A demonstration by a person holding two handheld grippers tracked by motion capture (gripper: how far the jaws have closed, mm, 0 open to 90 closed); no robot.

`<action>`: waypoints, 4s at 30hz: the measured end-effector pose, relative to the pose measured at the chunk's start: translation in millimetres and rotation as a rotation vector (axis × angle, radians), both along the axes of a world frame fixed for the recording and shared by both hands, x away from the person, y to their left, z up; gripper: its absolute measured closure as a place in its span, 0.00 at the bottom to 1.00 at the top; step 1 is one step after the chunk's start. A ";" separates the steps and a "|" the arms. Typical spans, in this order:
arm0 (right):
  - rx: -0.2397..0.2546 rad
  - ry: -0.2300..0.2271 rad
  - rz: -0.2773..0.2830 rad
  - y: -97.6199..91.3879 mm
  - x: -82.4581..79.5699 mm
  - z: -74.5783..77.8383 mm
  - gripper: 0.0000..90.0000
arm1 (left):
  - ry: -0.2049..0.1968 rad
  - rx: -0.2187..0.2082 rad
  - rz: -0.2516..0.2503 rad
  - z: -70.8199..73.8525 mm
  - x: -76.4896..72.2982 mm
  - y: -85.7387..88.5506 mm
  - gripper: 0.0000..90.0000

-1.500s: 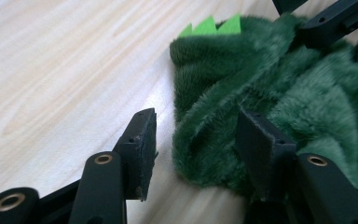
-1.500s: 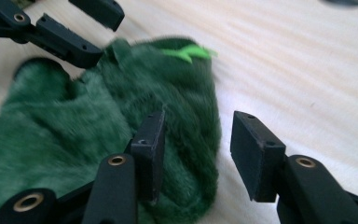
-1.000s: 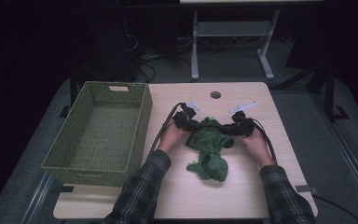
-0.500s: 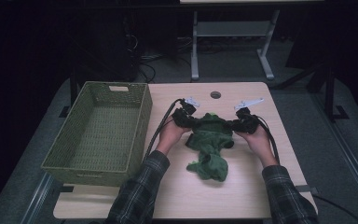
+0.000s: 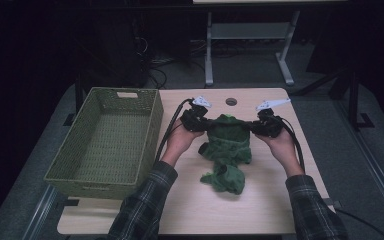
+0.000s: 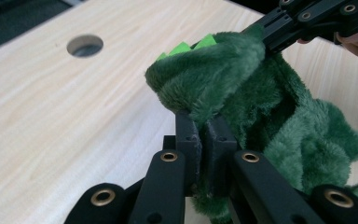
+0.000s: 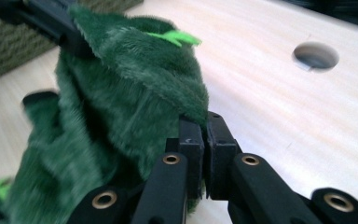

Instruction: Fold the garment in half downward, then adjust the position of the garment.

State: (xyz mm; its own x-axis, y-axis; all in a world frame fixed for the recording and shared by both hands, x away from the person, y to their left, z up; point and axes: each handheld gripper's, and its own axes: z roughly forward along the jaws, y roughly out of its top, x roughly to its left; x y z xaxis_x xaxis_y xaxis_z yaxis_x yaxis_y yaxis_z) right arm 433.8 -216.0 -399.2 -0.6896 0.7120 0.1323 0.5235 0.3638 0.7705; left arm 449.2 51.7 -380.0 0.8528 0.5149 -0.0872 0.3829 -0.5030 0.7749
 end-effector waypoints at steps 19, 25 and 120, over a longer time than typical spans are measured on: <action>0.033 -0.074 0.068 -6.1 -45.6 21.6 0.96 | -0.024 -0.023 -0.078 18.7 -51.2 9.3 0.95; 0.043 -0.095 0.111 -7.5 -75.1 16.6 0.96 | -0.029 -0.029 -0.125 12.3 -73.8 15.5 0.95; -0.111 0.096 0.190 9.4 -151.9 -65.4 1.00 | 0.134 0.155 -0.214 -79.3 -124.5 6.2 0.99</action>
State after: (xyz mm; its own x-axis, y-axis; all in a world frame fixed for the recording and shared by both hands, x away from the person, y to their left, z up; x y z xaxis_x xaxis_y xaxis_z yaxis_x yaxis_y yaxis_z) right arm 281.9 -206.6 -464.7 -0.8008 0.5842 0.1320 0.5063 0.5427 0.6701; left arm 324.7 57.9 -459.3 0.9298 0.3403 -0.1405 0.3488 -0.6919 0.6322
